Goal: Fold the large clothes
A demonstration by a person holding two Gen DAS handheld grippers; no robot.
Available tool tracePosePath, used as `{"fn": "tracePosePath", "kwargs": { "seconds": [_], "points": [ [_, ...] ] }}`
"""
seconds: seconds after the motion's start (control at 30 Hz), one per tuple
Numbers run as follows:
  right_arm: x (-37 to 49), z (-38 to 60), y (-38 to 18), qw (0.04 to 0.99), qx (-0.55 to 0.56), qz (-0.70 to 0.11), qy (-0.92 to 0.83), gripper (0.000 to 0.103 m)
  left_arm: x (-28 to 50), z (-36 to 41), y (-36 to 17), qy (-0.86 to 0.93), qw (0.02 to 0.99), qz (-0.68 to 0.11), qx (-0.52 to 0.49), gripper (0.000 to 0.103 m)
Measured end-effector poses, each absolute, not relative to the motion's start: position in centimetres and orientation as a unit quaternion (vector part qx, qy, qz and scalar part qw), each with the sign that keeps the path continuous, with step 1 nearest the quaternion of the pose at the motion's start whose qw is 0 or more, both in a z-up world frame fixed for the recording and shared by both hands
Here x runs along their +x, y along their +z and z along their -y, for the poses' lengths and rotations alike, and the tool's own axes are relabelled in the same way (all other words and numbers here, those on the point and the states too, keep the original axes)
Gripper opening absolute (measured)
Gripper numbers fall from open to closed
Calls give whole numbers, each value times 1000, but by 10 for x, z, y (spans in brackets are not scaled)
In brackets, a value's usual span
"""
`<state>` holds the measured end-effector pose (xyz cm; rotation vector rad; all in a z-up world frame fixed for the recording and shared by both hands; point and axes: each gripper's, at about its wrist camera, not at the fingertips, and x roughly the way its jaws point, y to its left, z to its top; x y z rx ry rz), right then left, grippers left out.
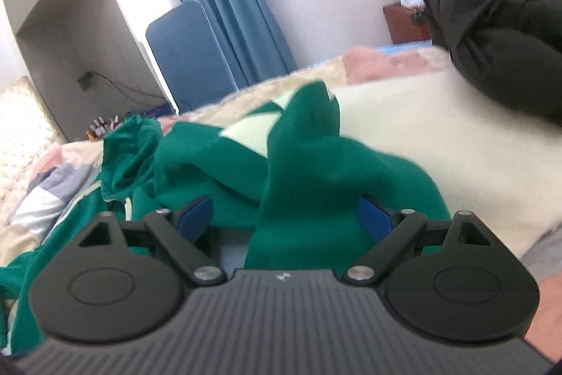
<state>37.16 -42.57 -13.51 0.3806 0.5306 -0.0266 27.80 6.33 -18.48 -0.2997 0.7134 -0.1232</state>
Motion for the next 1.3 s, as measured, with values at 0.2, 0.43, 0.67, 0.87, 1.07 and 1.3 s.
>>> {"fn": "tracePosePath", "kwargs": {
  "seconds": [0.2, 0.43, 0.67, 0.87, 1.07, 1.3],
  "points": [
    [397, 414, -166, 938, 117, -327, -8, 80, 280, -64, -189, -53, 922, -352, -153, 57],
    [413, 375, -199, 936, -33, -350, 6, 103, 285, -62, -192, -50, 921, -355, -149, 57],
    [405, 382, -186, 937, -34, -347, -35, 51, 285, -62, -189, -48, 921, -353, -156, 57],
    [385, 414, -108, 955, 18, -290, -65, 40, 275, -65, -181, -47, 926, -340, -159, 57],
    [386, 455, 14, 968, 61, -205, -130, 34, 266, -75, -175, -50, 928, -328, -168, 57],
    [392, 435, 141, 984, 87, -95, -121, 34, 255, -86, -166, -51, 931, -314, -178, 57]
  ]
}}
